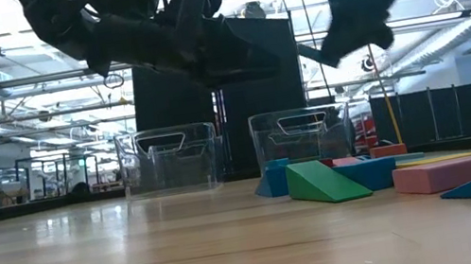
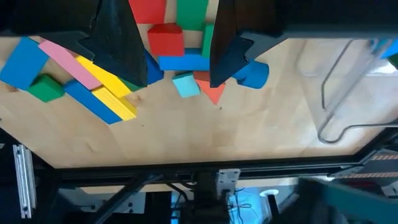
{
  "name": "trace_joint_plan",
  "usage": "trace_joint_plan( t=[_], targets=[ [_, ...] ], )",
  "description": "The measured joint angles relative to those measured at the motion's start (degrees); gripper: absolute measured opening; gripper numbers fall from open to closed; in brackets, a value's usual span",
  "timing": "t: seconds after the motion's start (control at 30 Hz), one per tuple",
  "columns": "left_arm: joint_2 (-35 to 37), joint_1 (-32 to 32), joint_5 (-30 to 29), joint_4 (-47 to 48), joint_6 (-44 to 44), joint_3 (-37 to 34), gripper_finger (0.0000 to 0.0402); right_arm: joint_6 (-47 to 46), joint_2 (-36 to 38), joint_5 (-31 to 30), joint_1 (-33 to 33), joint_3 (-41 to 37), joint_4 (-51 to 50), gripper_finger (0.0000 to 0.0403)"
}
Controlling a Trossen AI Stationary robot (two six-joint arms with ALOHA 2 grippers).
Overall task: Sort blocks by size
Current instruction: Put the dark blue rectangular block into the top right transparent bin
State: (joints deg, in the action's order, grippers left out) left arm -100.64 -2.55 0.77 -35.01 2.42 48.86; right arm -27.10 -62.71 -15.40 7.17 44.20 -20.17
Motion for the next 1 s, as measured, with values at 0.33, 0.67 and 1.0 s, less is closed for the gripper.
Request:
trace_joint_plan(
  t=[0.33,0.67,1.0],
  targets=[
    [0.0,-0.1,0.0,-0.6,0.4,0.0,0.0173,5.3,-15.4,8.2,13.2,13.9,-6.9,0.0094],
    [0.0,-0.1,0.0,0.0,4.2,0.0,0.0173,10.9,-31.6,17.1,20.3,27.7,-16.1,0.0094],
    [0.0,0.0,0.0,0.2,4.3,0.0,0.0173,14.2,-43.0,20.0,24.4,31.2,-22.7,0.0094]
  ],
)
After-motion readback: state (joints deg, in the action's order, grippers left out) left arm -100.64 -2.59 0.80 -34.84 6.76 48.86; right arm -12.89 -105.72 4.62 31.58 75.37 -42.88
